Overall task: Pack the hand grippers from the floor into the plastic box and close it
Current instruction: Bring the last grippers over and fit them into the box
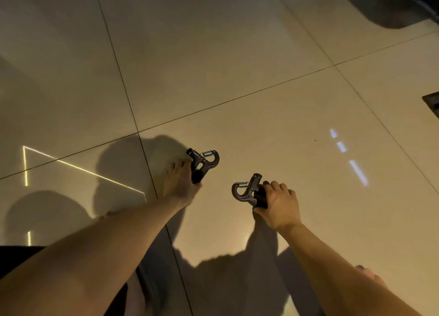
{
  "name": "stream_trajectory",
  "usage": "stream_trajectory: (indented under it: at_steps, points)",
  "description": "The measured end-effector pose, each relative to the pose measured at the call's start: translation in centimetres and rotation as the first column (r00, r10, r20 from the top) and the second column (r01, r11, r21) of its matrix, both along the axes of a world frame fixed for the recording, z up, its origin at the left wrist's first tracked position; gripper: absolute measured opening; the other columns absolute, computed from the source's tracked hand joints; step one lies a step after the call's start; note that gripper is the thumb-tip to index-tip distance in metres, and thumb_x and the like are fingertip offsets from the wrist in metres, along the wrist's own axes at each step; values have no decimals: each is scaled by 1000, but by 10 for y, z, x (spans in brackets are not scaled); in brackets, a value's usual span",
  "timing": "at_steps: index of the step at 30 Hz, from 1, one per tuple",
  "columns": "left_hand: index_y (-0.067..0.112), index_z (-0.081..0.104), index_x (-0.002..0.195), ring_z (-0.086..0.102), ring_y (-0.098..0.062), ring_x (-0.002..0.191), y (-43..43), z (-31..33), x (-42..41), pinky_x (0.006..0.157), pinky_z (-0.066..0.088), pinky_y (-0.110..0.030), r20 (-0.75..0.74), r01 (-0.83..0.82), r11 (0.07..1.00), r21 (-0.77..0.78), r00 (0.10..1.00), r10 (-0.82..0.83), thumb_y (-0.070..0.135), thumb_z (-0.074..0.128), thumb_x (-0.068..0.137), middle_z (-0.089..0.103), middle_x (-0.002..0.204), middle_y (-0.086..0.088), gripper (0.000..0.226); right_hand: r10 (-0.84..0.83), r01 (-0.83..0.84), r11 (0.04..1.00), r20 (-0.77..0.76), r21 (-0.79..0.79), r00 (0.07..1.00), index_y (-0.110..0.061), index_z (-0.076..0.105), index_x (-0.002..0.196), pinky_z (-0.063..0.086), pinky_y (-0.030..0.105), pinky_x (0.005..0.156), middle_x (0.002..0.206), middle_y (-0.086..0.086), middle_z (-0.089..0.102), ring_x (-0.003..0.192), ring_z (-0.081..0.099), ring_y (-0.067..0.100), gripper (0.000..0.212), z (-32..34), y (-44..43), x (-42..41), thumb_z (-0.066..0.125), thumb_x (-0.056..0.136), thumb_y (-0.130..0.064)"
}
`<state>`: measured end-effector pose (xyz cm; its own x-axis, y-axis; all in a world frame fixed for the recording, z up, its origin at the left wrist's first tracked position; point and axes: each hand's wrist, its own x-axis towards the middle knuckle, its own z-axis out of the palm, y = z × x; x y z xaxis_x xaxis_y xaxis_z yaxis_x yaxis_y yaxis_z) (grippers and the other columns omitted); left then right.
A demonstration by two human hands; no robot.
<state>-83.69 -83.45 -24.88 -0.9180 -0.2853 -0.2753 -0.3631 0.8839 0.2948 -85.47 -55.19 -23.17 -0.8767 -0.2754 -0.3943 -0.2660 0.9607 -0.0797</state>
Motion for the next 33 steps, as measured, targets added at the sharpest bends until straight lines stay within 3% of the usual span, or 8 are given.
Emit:
stream_trajectory:
  at_steps: [6, 8, 15, 18, 24, 30, 33]
  points:
    - [13, 53, 122, 56, -29, 95, 9, 20, 9, 80, 51, -39, -108, 22, 988, 151, 994, -6, 25, 75, 69, 61, 105, -8, 59, -137, 138, 985, 20, -100, 990, -20, 54, 121, 48, 35, 86, 115, 1, 59, 106, 56, 23, 56, 29, 2, 16, 74, 80, -53]
    - [14, 50, 126, 54, -30, 99, 21, 36, 15, 85, 49, -40, -126, 40, 981, 191, 992, -16, 26, 75, 71, 63, 109, -6, 61, -209, 207, 969, -1, -137, 978, -18, 54, 115, 49, 36, 82, 111, 3, 62, 101, 59, 25, 53, 45, 8, 22, 75, 80, -51]
    - [19, 49, 130, 50, -25, 110, 64, 107, 55, 89, 50, -42, -243, 113, 959, 260, 969, -49, 28, 77, 68, 62, 117, -2, 69, -518, 460, 780, -26, -424, 855, -17, 55, 104, 53, 39, 74, 101, 4, 64, 90, 61, 27, 52, 101, 28, 72, 81, 74, -52]
    - [22, 49, 130, 50, -23, 110, 82, 136, 86, 88, 50, -40, -315, 137, 948, 286, 948, -42, 32, 79, 69, 61, 113, 0, 68, -563, 459, 726, -60, -512, 824, -19, 57, 104, 53, 38, 72, 100, 2, 65, 87, 61, 26, 51, 127, 35, 104, 80, 75, -53]
    - [26, 52, 124, 49, -16, 113, 117, 216, 162, 91, 45, -35, -474, 224, 930, 291, 878, -63, 50, 82, 73, 59, 118, 7, 64, -563, 351, 729, -222, -588, 797, -19, 58, 112, 56, 41, 77, 106, 0, 67, 91, 63, 24, 55, 207, 62, 176, 80, 76, -53]
    - [30, 52, 114, 50, -19, 109, 149, 303, 258, 90, 47, -40, -582, 322, 923, 211, 800, -146, 46, 83, 73, 44, 92, 26, 53, -547, 255, 739, -334, -624, 767, -19, 57, 117, 50, 37, 73, 109, 0, 65, 91, 57, 19, 57, 298, 101, 258, 80, 77, -52]
    - [33, 53, 111, 51, -19, 108, 165, 341, 303, 92, 49, -44, -617, 346, 914, 210, 772, -150, 46, 84, 71, 43, 94, 25, 52, -527, 225, 757, -369, -613, 766, -19, 57, 123, 52, 38, 77, 114, 1, 65, 96, 60, 22, 60, 341, 125, 307, 79, 78, -52]
